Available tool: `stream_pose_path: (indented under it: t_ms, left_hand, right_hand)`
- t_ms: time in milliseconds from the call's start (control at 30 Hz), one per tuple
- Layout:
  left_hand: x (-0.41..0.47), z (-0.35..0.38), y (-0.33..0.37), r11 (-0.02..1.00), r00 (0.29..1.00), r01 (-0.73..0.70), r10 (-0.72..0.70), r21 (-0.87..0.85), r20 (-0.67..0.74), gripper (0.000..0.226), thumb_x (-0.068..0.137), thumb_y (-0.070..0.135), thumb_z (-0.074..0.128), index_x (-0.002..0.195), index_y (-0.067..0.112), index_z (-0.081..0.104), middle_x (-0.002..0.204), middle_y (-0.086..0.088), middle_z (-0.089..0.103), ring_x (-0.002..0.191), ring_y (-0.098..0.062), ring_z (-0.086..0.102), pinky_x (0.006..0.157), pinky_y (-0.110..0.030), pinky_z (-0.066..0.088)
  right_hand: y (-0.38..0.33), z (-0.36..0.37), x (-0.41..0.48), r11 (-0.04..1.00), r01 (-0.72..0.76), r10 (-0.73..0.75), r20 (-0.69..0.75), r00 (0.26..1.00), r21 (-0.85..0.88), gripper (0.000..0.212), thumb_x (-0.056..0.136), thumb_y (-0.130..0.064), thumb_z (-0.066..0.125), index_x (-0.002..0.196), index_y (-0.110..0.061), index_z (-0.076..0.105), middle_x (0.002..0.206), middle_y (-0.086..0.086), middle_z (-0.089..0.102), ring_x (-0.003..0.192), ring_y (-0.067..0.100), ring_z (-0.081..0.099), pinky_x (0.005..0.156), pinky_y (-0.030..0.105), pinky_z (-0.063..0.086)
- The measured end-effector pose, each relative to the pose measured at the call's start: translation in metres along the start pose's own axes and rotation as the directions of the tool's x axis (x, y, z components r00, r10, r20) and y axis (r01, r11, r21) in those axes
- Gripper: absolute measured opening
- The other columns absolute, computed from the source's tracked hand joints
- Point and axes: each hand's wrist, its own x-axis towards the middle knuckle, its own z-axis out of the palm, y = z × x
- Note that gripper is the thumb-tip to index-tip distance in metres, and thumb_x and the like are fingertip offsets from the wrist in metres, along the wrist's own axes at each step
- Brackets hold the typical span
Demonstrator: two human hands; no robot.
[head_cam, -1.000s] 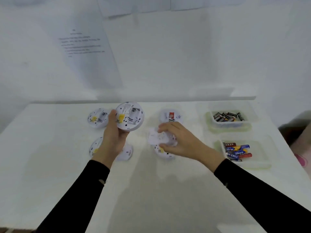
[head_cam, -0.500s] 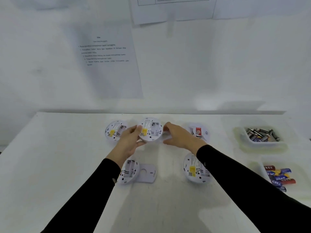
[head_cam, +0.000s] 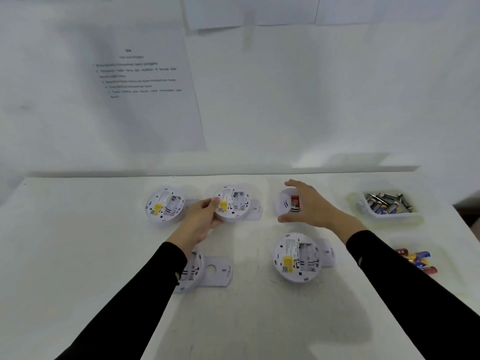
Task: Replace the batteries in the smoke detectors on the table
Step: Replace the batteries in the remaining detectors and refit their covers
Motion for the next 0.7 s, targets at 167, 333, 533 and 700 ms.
stream_pose_path:
  t_ms: [167,333,533,700]
  left_hand:
    - [0.003,0.002,-0.004,0.998,0.999,-0.017,0.019,0.060,-0.027,0.038,0.100,0.019,0.054,0.129,-0.005,0.055,0.119,-0.017,0.065,0.103,-0.027,0.063,0.088,-0.035,0.051]
    - [-0.011,-0.001,-0.004,0.956,0.986,-0.133,0.154,0.261,-0.061,0.034,0.098,0.033,0.059,0.120,0.008,0.064,0.120,-0.005,0.062,0.120,-0.023,0.055,0.096,-0.029,0.042]
    - [-0.065,0.036,0.001,0.834,0.888,-0.410,0.458,0.368,-0.047,0.024,0.097,0.017,0.057,0.118,0.027,0.060,0.132,0.002,0.057,0.124,-0.012,0.051,0.092,-0.021,0.038]
    - [-0.106,0.112,0.001,0.948,0.893,-0.313,0.272,0.059,0.358,0.042,0.091,0.043,0.063,0.130,0.029,0.054,0.135,0.003,0.059,0.123,-0.011,0.057,0.104,-0.041,0.049]
  right_hand:
    - [0.017,0.003,-0.006,0.999,-0.054,0.054,0.008,0.999,-0.004,0.112,0.061,-0.044,0.087,0.149,-0.029,0.020,0.149,-0.002,0.030,0.137,0.024,0.028,0.111,0.043,0.033]
    - [0.018,0.001,-0.015,0.995,0.003,0.000,-0.037,0.999,0.097,0.107,0.056,-0.048,0.085,0.143,-0.037,0.024,0.135,-0.003,0.042,0.124,0.023,0.042,0.104,0.047,0.042]
    - [0.008,-0.028,-0.045,0.978,0.176,-0.154,-0.179,0.972,0.115,0.100,0.061,-0.033,0.085,0.139,-0.039,0.023,0.129,-0.013,0.041,0.116,0.016,0.043,0.106,0.046,0.037]
    - [-0.007,-0.052,-0.093,0.919,0.390,-0.390,-0.268,0.881,-0.055,0.101,0.058,-0.052,0.079,0.134,-0.053,0.012,0.155,-0.012,0.008,0.132,0.010,0.037,0.103,0.040,0.028]
